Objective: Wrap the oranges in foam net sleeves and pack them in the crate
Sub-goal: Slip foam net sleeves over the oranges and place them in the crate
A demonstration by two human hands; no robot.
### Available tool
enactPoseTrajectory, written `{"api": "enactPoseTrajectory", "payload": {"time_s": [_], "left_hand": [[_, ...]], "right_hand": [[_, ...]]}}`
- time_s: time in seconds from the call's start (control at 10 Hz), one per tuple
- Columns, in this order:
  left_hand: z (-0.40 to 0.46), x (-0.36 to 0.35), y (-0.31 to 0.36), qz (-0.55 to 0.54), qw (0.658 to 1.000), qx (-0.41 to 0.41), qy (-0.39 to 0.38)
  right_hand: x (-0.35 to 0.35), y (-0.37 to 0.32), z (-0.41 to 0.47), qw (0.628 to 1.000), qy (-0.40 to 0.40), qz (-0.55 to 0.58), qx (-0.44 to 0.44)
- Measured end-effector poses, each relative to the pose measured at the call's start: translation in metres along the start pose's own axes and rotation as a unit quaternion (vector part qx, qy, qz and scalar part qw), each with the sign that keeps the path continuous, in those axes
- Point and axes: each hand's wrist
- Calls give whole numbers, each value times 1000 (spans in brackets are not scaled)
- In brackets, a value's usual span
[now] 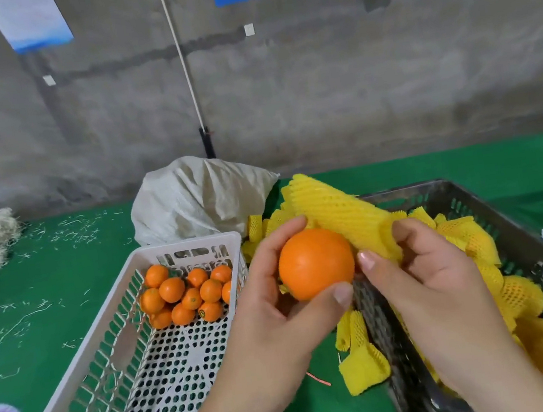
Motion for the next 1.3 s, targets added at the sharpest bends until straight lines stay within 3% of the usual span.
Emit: {"api": "enactPoseTrajectory", "payload": {"time_s": [0.2,0.3,0.4,0.5,0.6,0.7,0.8,1.0,1.3], "left_hand": [[14,-15,25,-113,984,-82,109],[20,-13,29,-74,990,-76,91],[15,-15,28,-25,997,-59,42],[9,-16,29,-31,997,-67,35],[-11,-18,33,-119,993,22,7],[4,-25,35,-160,986,-52,-15],[-17,-29,25,-10,976,-201,-84],[-12,-30,14,-14,993,-121,-8],[-6,-25,-1,-33,993,-81,83]], "right_hand": [[-1,-36,7,998,15,27,63],[4,-46,8,996,-5,-54,70],[1,-47,0,986,23,-149,67],[4,-46,0,976,86,-174,97],[11,-43,9,964,140,-198,110],[0,-42,17,966,110,-204,118],[-6,-41,26,990,44,-120,56],[-7,-33,10,993,47,-48,93],[6,-16,-3,985,17,-148,85]]}}
Point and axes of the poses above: each hand's wrist, its own z-axis towards the middle knuckle, its own x-axis out of the back of the hand, y = z × x, and after that the axes turned 15 degrees about -y, right-handed
